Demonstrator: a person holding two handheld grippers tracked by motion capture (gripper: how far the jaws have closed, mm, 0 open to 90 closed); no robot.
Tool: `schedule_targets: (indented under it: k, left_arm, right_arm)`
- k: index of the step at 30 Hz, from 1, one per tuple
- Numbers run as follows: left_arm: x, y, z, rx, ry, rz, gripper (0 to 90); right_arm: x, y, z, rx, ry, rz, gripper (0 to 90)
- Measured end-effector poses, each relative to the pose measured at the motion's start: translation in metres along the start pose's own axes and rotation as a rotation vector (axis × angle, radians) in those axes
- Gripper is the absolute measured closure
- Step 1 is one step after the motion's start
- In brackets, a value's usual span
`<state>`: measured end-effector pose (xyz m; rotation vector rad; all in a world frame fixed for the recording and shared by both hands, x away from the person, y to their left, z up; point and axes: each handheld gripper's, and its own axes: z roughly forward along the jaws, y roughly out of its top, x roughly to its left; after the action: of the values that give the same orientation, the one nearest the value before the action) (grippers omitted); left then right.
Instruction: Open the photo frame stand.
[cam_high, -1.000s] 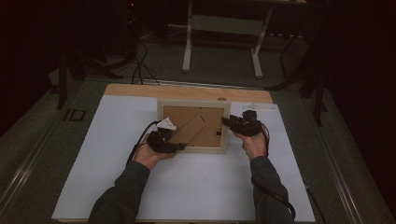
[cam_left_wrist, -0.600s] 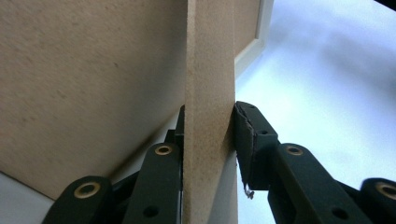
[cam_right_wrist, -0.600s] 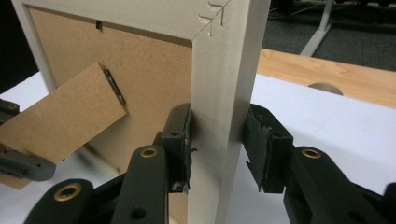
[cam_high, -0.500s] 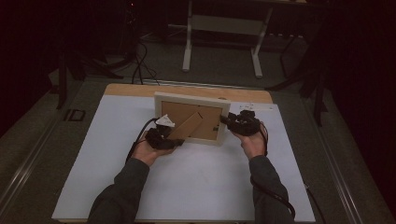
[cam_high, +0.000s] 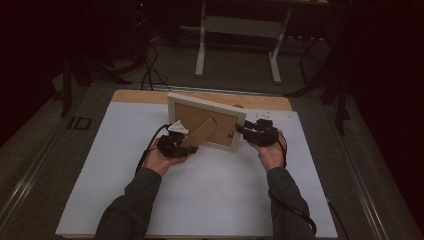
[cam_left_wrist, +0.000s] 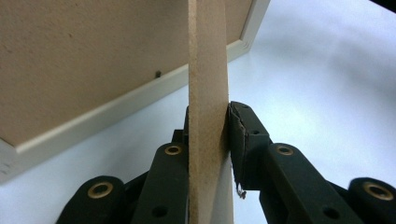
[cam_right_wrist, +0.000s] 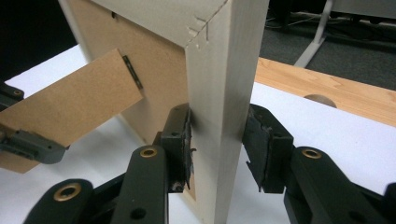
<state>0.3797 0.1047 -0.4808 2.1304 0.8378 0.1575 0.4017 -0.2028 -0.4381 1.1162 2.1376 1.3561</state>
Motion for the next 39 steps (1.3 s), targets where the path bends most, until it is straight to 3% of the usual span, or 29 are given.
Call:
schedule_targets:
  k: [20,25,29,39]
  left_arm:
    - [0.002,-0.001,0.002,-0.021,-0.014,-0.031,79.4]
    - [0.000,-0.001,0.001,-0.009,0.022,-0.005,73.2]
    - [0.000,0.001,-0.007,-0.057,0.015,-0.024,67.9]
    - [-0.001,0.001,-0.010,-0.054,0.025,-0.018,76.6]
  right_arm:
    - [0.004,-0.003,-0.006,-0.003,0.027,-0.032,62.6]
    - [0.007,-0.004,-0.008,-0.002,0.038,-0.054,62.7]
    - [0.010,-0.005,-0.010,-0.001,0.048,-0.075,62.7]
    - [0.017,-0.007,-0.013,0.008,0.055,-0.104,62.2]
